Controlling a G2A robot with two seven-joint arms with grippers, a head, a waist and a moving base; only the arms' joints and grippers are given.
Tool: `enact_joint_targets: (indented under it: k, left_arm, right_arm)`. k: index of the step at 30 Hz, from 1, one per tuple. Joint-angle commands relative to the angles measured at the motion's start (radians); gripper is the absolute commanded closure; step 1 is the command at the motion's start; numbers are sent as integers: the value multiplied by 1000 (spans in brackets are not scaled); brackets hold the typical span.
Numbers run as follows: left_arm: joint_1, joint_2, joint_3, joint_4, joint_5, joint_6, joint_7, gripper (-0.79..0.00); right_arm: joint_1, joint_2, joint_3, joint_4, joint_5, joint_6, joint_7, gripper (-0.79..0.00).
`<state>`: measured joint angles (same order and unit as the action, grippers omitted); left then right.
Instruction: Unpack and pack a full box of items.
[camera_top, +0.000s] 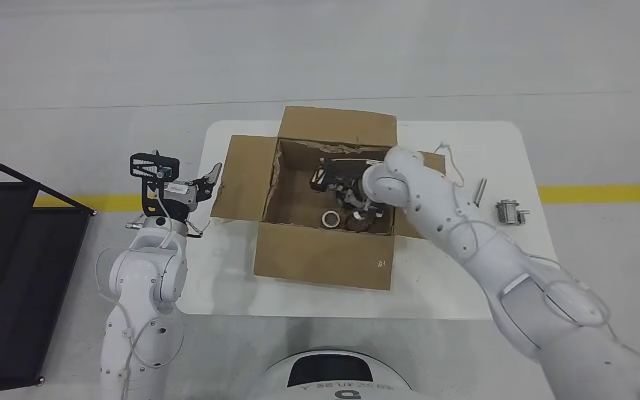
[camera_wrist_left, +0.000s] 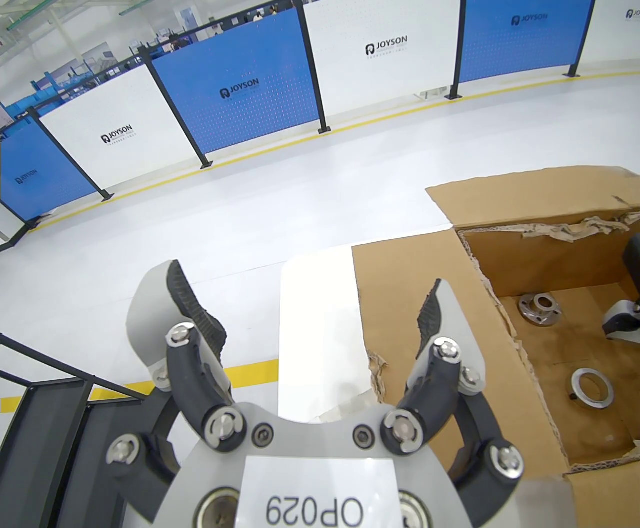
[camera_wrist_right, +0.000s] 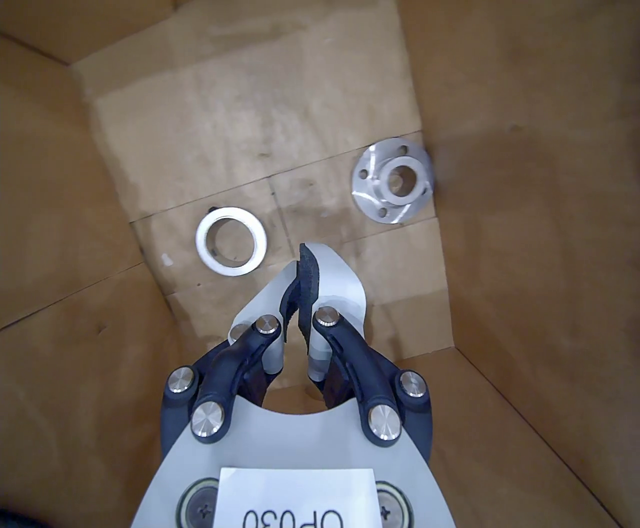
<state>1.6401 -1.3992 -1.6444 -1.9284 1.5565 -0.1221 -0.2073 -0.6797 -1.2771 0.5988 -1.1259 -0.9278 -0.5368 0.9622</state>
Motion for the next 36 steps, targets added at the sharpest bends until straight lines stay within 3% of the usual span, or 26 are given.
enact_joint_targets:
  k: [1,5,16,29,36]
  left_arm:
    - [0,0,0,0,0,0,0,-785]
    - [0,0,0,0,0,0,0,-785]
    - [0,0,0,0,0,0,0,-785]
    - [0,0,0,0,0,0,0,-785]
    - [0,0,0,0,0,0,0,-785]
  right_arm:
    - [-10,4,4,-30,3,-9,12,-299]
    - [-24,4,-2,-59,9,-23,42,-360]
    - [12,-42,-68,22,-18,16,39,-332]
    - [86,-151,-183,217,-81,100,42,-314]
    - [115,-156,-148,259,-95,152,29,-305]
